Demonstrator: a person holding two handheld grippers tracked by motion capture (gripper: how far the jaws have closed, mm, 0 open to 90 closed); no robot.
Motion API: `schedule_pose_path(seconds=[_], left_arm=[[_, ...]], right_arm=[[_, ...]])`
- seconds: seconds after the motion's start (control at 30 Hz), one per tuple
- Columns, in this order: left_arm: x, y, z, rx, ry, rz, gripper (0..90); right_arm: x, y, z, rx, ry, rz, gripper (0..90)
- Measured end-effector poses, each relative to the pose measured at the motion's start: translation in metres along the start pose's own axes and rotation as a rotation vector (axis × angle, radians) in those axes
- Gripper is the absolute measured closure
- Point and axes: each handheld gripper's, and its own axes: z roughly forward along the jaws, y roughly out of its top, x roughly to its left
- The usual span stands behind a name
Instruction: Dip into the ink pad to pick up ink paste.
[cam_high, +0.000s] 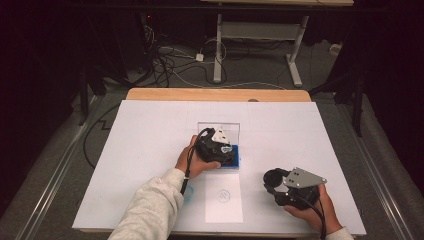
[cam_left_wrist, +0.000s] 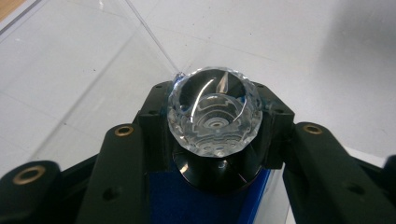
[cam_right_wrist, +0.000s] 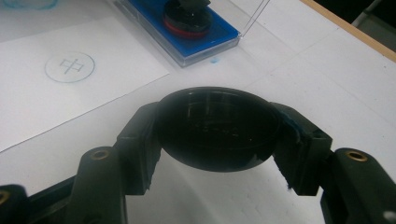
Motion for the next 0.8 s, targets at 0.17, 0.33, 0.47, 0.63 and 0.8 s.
schedule_pose_path(seconds=[0.17, 0.33, 0.47, 0.63, 0.8], left_arm=[[-0.0013, 0.0003, -0.0001, 0.004, 0.006, 0.006, 54.6], [-0.0017, 0.0001, 0.0002, 0.002, 0.007, 0.003, 54.6], [-0.0021, 0.0005, 0.0003, 0.005, 0.011, 0.006, 54.6], [-0.0015, 0.0006, 0.0003, 0.006, 0.011, 0.004, 54.5], [-0.0014, 0.0011, -0.0002, 0.010, 0.014, 0.003, 54.6]], right_arm=[[-0.0005, 0.0001, 0.0003, -0.002, 0.001, -0.004, 38.5], [-0.0001, 0.0002, 0.0006, -0.001, 0.001, -0.004, 38.5], [0.0003, -0.0002, 0.0008, 0.004, 0.003, 0.000, 38.5], [0.0001, -0.0001, 0.0007, 0.003, 0.002, -0.002, 38.5], [0.0000, -0.0002, 0.0006, 0.001, -0.001, -0.001, 38.6]])
